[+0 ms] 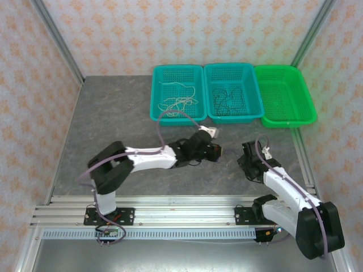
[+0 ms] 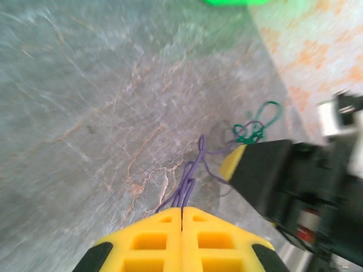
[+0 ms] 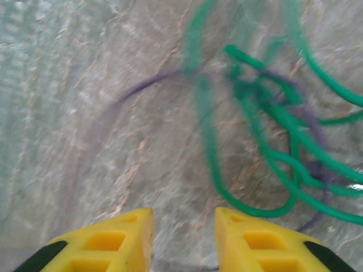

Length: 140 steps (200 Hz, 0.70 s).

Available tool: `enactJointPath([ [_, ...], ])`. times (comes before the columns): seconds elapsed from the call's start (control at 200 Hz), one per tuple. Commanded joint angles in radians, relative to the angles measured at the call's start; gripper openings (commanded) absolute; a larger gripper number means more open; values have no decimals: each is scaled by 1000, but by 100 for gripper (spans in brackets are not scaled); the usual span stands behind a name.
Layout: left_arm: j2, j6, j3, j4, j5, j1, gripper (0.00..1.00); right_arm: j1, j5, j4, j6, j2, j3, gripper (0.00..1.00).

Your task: Untangle the cables

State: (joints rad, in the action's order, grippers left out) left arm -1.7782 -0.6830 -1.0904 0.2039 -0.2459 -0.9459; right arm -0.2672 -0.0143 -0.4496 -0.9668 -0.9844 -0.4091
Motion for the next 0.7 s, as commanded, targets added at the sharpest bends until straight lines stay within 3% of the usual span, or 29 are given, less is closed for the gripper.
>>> enactJointPath([
  [0.0,143,-9,117,58,-12,42,0,4,124,6,-73,-33,9,29],
  [0.23,479,67,328,-150,106,136,0,5,207,-31,-58,-79,-16,20],
  [0.41,659,72,392,-337,243,236,0,5,246,-40,-75,-115,-38,14],
  [0.505,708,76,419,-369,220,283,0,5,264,-49,-59,-121,-58,12],
  [0.586,723,98,432,-364,173,286,0,5,194,16,71,-99,-79,19],
  [0.696,728,111,439,-364,120,286,0,-30,17,130,273,-33,-110,41],
])
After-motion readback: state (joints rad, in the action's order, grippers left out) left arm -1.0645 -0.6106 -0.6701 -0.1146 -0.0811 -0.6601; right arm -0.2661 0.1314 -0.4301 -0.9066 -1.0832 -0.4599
